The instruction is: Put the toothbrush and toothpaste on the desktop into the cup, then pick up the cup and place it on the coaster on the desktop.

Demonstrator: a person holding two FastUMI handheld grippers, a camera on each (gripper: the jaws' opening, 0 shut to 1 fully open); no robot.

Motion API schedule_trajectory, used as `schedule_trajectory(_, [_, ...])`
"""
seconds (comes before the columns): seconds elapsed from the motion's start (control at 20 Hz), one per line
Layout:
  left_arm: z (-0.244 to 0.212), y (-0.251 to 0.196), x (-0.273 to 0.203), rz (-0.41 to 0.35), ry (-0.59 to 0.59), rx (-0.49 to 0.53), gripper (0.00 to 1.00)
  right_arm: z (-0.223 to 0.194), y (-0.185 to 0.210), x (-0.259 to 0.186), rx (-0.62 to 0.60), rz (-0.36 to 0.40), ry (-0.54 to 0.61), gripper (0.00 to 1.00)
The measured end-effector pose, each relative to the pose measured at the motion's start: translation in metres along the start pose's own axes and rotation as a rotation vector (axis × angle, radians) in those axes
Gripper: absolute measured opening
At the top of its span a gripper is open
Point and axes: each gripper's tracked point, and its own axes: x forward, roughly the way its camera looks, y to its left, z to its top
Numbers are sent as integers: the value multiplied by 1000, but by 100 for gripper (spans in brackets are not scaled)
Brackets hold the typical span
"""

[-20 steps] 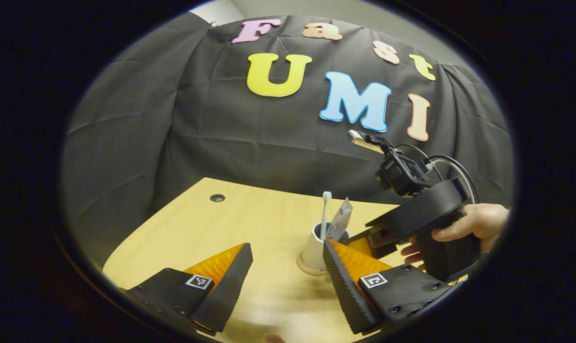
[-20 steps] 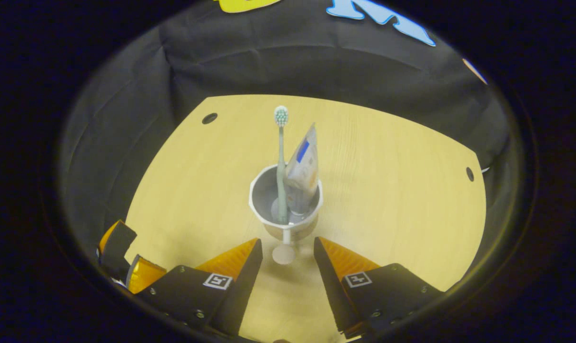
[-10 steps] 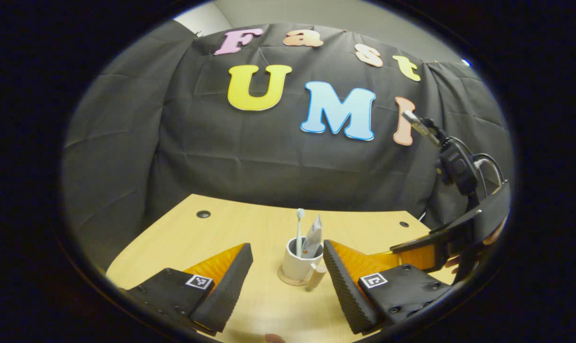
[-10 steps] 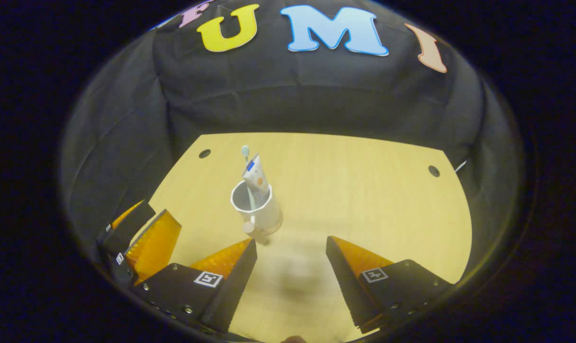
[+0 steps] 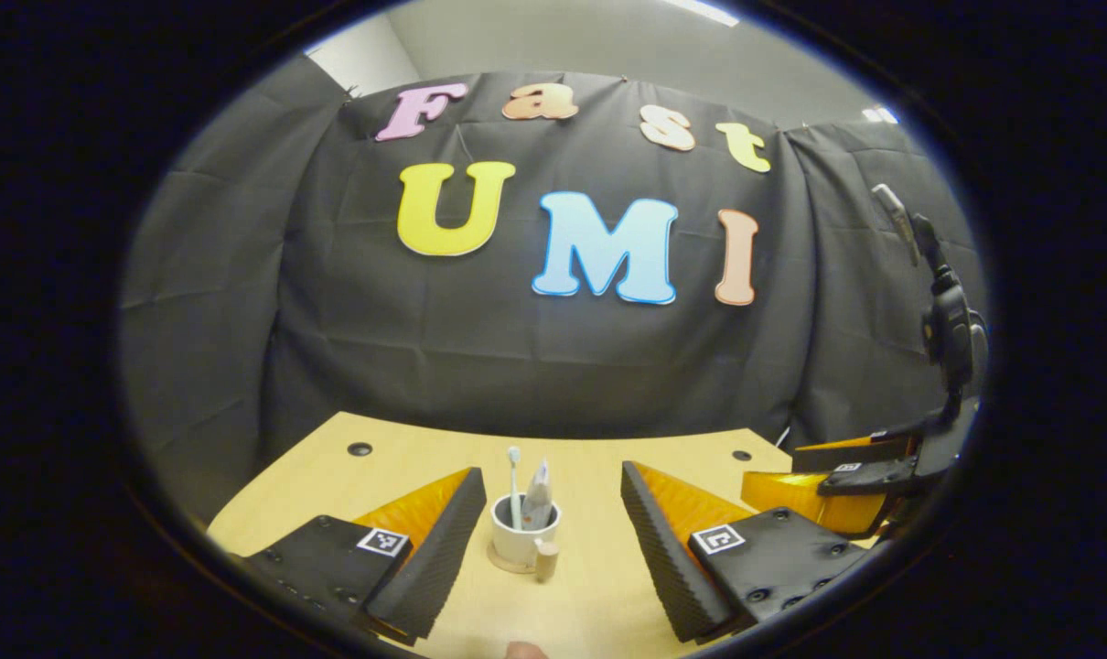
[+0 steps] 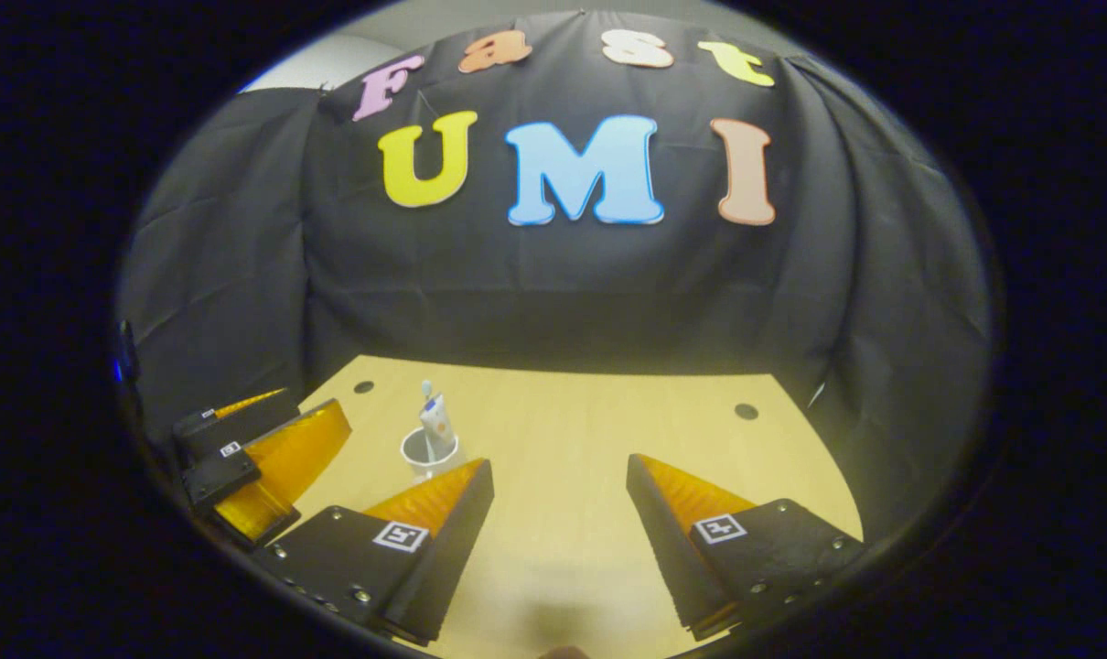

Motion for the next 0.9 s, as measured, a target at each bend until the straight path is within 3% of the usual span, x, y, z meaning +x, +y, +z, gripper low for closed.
schedule_trajectory(0.3, [24,-27,-13,-2,-64,11,96,25,-25,-42,-70,-56,-256,89])
schedule_trajectory(0.55, [31,-42,-25,13,-108,6,94,28,-39,-52,-68,-53,-314,84])
schedule_trajectory(0.65, [30,-45,-29,41,-121,13,99,30,-45,-52,-84,-56,-329,88])
schedule_trajectory(0.75, [26,-50,-33,65,-129,31,96,30,-46,-52,-91,-49,-348,84])
schedule_trajectory(0.9, [19,-53,-37,96,-139,63,96,33,-46,-53,-78,-25,-363,88])
